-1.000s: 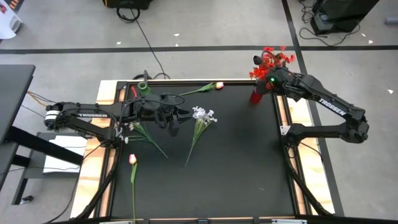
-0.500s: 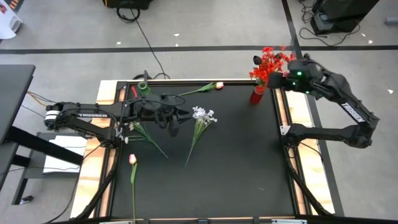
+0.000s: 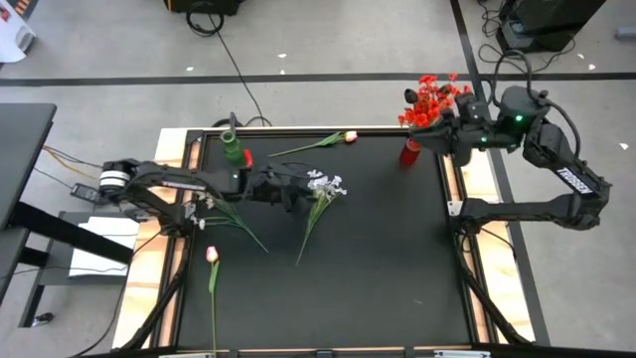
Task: Sort flowers into vase by color
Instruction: Put the right white flower into the green flower vase
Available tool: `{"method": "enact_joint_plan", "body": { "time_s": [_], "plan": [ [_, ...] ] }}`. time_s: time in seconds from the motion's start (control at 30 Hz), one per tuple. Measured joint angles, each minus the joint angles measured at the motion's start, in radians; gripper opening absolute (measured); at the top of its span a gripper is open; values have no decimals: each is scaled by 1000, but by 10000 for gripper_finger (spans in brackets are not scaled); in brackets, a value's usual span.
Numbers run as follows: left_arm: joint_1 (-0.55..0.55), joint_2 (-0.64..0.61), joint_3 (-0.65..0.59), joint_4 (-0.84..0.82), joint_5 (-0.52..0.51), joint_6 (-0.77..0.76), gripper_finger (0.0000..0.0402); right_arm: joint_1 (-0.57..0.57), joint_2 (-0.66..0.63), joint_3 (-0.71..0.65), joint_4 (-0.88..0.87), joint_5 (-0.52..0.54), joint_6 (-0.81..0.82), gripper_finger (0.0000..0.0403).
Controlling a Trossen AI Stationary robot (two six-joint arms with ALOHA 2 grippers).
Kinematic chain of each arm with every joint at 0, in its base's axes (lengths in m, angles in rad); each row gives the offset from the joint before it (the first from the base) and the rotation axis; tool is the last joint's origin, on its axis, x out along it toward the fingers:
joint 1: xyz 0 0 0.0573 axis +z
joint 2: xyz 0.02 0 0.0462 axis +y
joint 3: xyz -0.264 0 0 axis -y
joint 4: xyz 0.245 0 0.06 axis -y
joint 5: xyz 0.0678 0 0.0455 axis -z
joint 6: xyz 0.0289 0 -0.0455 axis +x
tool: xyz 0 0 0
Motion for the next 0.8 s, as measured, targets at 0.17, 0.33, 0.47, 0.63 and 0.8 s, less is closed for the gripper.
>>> {"method": "enact_joint_plan", "body": {
  "time_s": [0.17,0.33,0.47,0.63,0.8],
  "plan": [
    [-9,84,0,48,-1,-88,146,11,0,0,-67,-114,-64,165],
    [-21,164,0,39,-1,-183,146,23,3,-15,-217,-54,-63,165],
    [-43,184,-1,36,0,-227,146,66,12,-78,-242,12,-8,165],
    [-63,172,-1,16,-1,-268,144,140,40,-183,-224,109,84,165],
    [-61,126,-1,-63,27,-267,133,226,91,-285,-131,212,210,165]
  ]
}}
